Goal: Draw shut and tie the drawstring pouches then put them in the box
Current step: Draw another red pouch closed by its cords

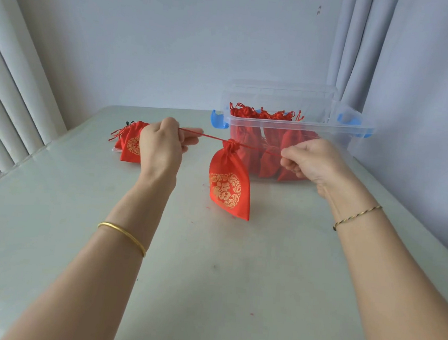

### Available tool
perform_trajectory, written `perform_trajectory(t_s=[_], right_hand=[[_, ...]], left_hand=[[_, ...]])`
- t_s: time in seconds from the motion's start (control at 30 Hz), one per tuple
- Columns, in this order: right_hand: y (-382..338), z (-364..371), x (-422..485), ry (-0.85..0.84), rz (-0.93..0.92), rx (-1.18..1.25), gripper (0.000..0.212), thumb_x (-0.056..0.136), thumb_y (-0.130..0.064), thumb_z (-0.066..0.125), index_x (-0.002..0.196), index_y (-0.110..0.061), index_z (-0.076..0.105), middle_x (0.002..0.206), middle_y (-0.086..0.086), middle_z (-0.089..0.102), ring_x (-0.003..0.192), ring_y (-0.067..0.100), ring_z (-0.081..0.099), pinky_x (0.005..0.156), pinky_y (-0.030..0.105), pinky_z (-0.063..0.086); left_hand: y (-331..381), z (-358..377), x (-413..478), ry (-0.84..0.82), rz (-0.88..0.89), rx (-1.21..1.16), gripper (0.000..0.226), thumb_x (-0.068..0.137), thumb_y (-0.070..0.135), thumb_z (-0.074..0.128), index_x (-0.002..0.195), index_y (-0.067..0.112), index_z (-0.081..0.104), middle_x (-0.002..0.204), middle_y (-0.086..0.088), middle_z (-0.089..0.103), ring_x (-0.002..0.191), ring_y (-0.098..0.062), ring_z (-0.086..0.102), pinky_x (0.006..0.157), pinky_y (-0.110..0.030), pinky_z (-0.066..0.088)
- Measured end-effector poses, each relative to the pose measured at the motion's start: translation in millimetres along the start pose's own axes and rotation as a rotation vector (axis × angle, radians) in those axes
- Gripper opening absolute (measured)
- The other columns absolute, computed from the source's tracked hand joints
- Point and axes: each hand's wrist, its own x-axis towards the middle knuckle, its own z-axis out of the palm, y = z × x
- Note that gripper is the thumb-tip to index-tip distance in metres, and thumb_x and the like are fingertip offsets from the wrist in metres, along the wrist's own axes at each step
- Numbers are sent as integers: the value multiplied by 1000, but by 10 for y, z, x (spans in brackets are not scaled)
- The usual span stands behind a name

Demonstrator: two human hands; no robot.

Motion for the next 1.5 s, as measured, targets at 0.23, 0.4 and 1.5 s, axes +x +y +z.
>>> perform_trajectory(t_s=[0.23, 0.4, 1.5], right_hand=[[-92, 32, -34, 14, 3, 103, 30, 86, -16, 55, 57, -15, 60, 57, -1, 56, 51, 9, 46, 52, 21, 39], [-336, 58, -134, -154, 2, 477, 29, 90, -25, 56, 64, -16, 64, 56, -4, 56, 46, 5, 47, 46, 17, 37], [-333, 473, -354, -66, -649, -215, 9, 73, -7, 71, 80, -8, 66, 70, -2, 52, 56, 5, 44, 54, 16, 35]], left_hand=[[119, 89, -99, -358, -29, -249, 35, 97, 17, 39, 64, 9, 48, 55, 0, 55, 56, -18, 60, 74, -36, 55], [159, 94, -193, -598, 32, 255, 27, 88, 15, 59, 92, -11, 63, 65, -8, 48, 54, -14, 45, 70, -32, 48], [97, 118, -183, -348, -29, 216, 15, 86, 3, 58, 72, 1, 61, 44, 1, 59, 41, -8, 59, 50, -23, 55]])
